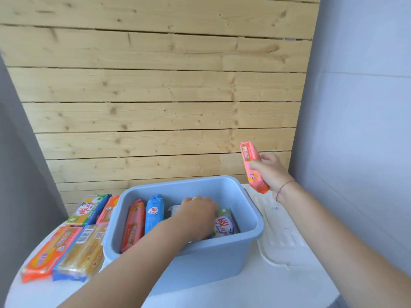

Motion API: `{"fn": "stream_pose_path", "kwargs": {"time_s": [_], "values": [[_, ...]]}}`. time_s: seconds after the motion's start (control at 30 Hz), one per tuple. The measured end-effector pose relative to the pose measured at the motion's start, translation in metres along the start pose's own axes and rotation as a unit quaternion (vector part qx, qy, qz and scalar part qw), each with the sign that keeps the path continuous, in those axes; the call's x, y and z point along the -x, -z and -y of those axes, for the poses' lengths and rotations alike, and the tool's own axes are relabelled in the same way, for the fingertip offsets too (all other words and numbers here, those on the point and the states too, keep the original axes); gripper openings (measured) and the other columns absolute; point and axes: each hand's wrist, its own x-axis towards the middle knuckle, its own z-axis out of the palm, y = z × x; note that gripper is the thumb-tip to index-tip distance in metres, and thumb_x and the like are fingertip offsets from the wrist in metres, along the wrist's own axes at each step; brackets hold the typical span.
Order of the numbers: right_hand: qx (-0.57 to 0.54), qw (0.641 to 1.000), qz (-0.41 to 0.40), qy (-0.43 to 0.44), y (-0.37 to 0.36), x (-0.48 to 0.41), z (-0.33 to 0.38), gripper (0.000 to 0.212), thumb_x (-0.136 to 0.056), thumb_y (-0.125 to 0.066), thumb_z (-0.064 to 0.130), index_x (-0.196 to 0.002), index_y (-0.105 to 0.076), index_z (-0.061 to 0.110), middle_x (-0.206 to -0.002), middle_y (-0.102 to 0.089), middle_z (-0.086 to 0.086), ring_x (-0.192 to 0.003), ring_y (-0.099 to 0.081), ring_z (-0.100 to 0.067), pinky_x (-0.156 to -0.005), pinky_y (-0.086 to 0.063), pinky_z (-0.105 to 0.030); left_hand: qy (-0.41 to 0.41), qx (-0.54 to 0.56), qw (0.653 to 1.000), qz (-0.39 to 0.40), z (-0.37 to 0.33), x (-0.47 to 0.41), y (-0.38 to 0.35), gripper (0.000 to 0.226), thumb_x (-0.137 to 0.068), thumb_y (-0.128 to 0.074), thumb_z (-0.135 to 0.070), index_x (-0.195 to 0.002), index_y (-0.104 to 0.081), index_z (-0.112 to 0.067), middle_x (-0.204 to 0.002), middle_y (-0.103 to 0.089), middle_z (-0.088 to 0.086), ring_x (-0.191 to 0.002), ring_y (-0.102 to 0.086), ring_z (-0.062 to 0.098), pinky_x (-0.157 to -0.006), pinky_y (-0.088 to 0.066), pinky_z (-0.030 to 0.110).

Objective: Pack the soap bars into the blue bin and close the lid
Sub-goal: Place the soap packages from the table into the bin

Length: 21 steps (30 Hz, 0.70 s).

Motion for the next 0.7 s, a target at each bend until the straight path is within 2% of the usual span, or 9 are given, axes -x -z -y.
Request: {"fn": "stream_pose_path", "kwargs": {"time_s": [0.07, 0.1, 0.2, 0.23, 0.27, 0.37, 0.47, 0.6, 0.7], "values": [[0.015, 0.996, 0.09, -0.016, -0.011, 0.023, 0.025, 0.04, -0.078, -0.061, 0.019, -0.112, -0.043, 0.026, -0.082, -0.059, -0.001, -0.056, -0.06, -0.012, -0.046, -0.046, -0.018, -0.015, -0.035, 0.993, 0.109, 0.013, 0.002, 0.0, 0.035, -0.087, -0.04, -0.017, -0.114, -0.06, -0.028, -0.123, -0.058, 0.004, -0.115, -0.052, 0.032, -0.099, -0.041, 0.047], [0.02, 0.99, 0.139, -0.031, -0.02, 0.036, 0.035, 0.038, -0.081, -0.059, 0.019, -0.115, -0.043, 0.027, -0.082, -0.059, -0.001, -0.056, -0.06, -0.012, -0.048, -0.047, -0.02, -0.026, -0.049, 0.99, 0.132, 0.017, 0.005, 0.002, 0.035, -0.087, -0.039, -0.018, -0.111, -0.062, -0.029, -0.122, -0.059, 0.004, -0.114, -0.052, 0.031, -0.099, -0.04, 0.048], [0.046, 0.963, 0.248, -0.096, -0.05, 0.061, 0.035, 0.014, -0.088, -0.052, 0.018, -0.101, -0.049, 0.019, -0.08, -0.057, -0.007, -0.067, -0.056, -0.021, -0.067, -0.046, -0.031, -0.068, -0.126, 0.983, 0.117, 0.017, 0.004, 0.004, 0.035, -0.094, -0.032, -0.025, -0.116, -0.059, -0.018, -0.126, -0.058, 0.007, -0.122, -0.046, 0.029, -0.107, -0.029, 0.044], [0.059, 0.956, 0.261, -0.122, -0.059, 0.068, 0.03, 0.004, -0.09, -0.05, 0.017, -0.094, -0.05, 0.017, -0.079, -0.056, -0.009, -0.068, -0.055, -0.023, -0.072, -0.046, -0.035, -0.077, -0.146, 0.98, 0.114, 0.016, 0.005, 0.005, 0.039, -0.096, -0.031, -0.03, -0.122, -0.055, -0.017, -0.132, -0.055, 0.007, -0.127, -0.041, 0.029, -0.112, -0.022, 0.046], [0.075, 0.95, 0.265, -0.147, -0.067, 0.075, 0.024, 0.005, -0.091, -0.047, 0.017, -0.089, -0.051, 0.017, -0.076, -0.056, -0.008, -0.067, -0.055, -0.022, -0.073, -0.046, -0.036, -0.083, -0.161, 0.977, 0.113, 0.018, 0.008, 0.006, 0.043, -0.096, -0.03, -0.036, -0.13, -0.05, -0.019, -0.14, -0.049, 0.006, -0.133, -0.034, 0.028, -0.114, -0.015, 0.048], [0.072, 0.935, 0.264, -0.224, -0.078, 0.082, 0.008, 0.016, -0.093, -0.042, 0.015, -0.087, -0.057, 0.014, -0.073, -0.059, -0.008, -0.064, -0.057, -0.022, -0.066, -0.048, -0.032, -0.087, -0.183, 0.974, 0.1, 0.023, 0.017, 0.011, 0.052, -0.096, -0.027, -0.045, -0.142, -0.037, -0.021, -0.151, -0.035, 0.003, -0.139, -0.024, 0.027, -0.116, -0.005, 0.051], [0.022, 0.923, 0.269, -0.273, -0.081, 0.084, 0.001, 0.02, -0.096, -0.039, 0.012, -0.087, -0.057, 0.01, -0.066, -0.065, -0.01, -0.055, -0.065, -0.02, -0.056, -0.053, -0.029, -0.084, -0.176, 0.979, 0.064, 0.031, 0.029, 0.017, 0.049, -0.096, -0.028, -0.044, -0.132, -0.049, -0.019, -0.146, -0.039, 0.004, -0.136, -0.026, 0.029, -0.116, -0.007, 0.05], [-0.001, 0.915, 0.293, -0.277, -0.092, 0.089, 0.001, 0.023, -0.099, -0.035, 0.008, -0.091, -0.056, 0.007, -0.08, -0.061, -0.013, -0.072, -0.061, -0.025, -0.068, -0.051, -0.038, -0.085, -0.18, 0.979, 0.044, 0.049, 0.041, 0.02, 0.04, -0.096, -0.032, -0.041, -0.124, -0.054, -0.024, -0.137, -0.047, 0.003, -0.134, -0.029, 0.028, -0.115, -0.007, 0.052], [0.038, 0.922, 0.279, -0.267, -0.1, 0.09, -0.003, 0.023, -0.1, -0.031, 0.005, -0.102, -0.054, 0.008, -0.083, -0.06, -0.012, -0.073, -0.059, -0.023, -0.068, -0.049, -0.036, -0.098, -0.156, 0.983, 0.022, 0.066, 0.048, 0.015, 0.036, -0.094, -0.038, -0.039, -0.125, -0.05, -0.027, -0.135, -0.049, 0.001, -0.131, -0.033, 0.027, -0.115, -0.011, 0.05]]}}
